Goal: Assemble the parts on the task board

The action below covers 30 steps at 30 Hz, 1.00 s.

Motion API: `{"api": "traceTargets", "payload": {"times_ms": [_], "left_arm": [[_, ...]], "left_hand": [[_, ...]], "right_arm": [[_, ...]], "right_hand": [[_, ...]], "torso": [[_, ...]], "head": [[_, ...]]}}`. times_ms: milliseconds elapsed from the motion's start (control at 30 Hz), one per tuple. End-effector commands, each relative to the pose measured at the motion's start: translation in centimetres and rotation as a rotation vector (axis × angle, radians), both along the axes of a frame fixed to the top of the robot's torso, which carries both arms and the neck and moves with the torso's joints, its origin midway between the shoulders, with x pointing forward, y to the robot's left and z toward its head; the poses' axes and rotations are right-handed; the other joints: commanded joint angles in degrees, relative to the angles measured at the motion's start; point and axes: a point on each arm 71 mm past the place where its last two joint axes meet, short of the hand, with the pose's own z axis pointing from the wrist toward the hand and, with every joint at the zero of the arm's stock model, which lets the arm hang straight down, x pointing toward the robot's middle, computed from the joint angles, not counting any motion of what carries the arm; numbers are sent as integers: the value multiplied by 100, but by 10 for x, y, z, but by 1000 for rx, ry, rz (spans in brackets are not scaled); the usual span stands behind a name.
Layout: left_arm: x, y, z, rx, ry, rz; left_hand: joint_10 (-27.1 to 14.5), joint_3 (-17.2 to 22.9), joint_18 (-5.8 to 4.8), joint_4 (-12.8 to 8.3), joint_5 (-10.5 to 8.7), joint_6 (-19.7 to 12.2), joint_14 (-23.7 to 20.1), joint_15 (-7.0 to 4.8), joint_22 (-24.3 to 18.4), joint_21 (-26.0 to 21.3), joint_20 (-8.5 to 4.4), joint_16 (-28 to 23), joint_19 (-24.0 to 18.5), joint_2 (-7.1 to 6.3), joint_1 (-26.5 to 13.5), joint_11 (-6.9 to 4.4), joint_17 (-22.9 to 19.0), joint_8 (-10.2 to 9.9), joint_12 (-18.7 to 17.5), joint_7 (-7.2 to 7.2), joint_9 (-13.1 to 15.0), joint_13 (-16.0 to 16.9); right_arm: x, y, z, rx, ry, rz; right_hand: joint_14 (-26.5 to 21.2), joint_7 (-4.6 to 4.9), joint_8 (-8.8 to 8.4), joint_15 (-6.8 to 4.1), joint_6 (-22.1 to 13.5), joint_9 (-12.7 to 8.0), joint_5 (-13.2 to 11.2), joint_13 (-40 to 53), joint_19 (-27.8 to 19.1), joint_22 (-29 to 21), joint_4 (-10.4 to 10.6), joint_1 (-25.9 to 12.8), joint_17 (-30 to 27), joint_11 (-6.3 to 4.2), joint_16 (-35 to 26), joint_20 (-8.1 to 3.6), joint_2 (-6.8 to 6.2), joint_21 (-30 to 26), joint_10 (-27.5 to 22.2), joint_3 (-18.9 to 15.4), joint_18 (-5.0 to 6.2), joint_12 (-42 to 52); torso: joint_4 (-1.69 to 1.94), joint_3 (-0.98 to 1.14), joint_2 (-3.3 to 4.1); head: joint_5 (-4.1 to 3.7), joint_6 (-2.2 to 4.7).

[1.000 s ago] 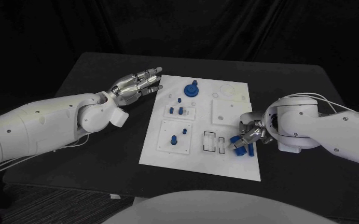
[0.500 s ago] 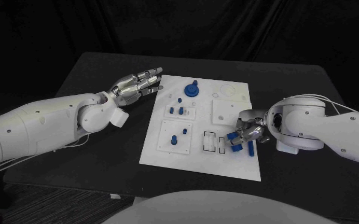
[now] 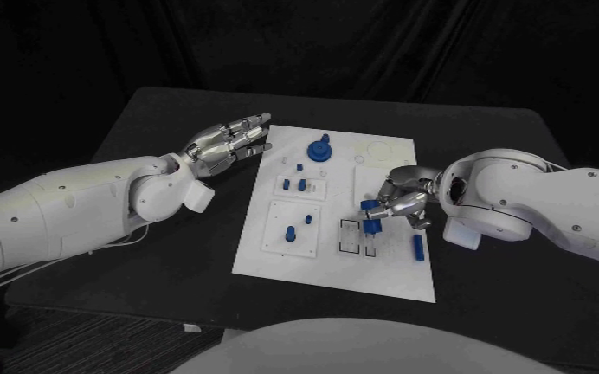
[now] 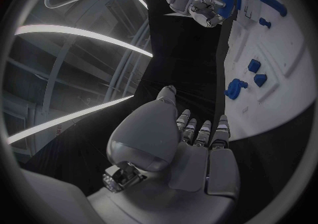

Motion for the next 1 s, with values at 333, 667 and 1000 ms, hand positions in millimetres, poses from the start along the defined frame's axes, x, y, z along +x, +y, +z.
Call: {"api": "traceTargets", "payload": {"times_ms": [333,667,1000], "left_arm": [[0,-2,1,-21,-10,-5],[1,-3,1,-23,-9,-10],[1,-3,0,-23,-8,-10]], "left_hand": [[1,1,48,-36,3,-31,10,18,-4,33,30,4,21,22,-45,49,2,14,25,6,4,6],[-1,0,47,-34,1,-40,10,19,-7,32,32,3,20,24,-48,49,1,11,23,1,3,5],[-1,0,47,-34,1,-40,10,19,-7,32,32,3,20,24,-48,49,1,11,23,1,3,5]], "right_arm": [[-5,3,-24,-31,140,-36],[-6,6,-31,-64,179,-10],[-7,12,-32,-71,191,13]], "right_hand": [[471,23,-103,42,-58,-22,-687,1508,-5,643,-1129,-320,770,47,-43,53,264,-106,608,1267,97,15],[454,29,-147,48,-62,-35,-1179,1508,-28,611,-1028,-520,684,55,-81,59,296,-230,608,1206,115,15],[447,31,-188,52,-49,-55,-1716,1508,-34,596,-956,-613,638,58,-101,64,322,-301,608,1131,124,15]], "torso": [[-5,-1,5],[-1,3,5],[-6,1,2]], "head": [[20,0],[8,0],[31,0]]}}
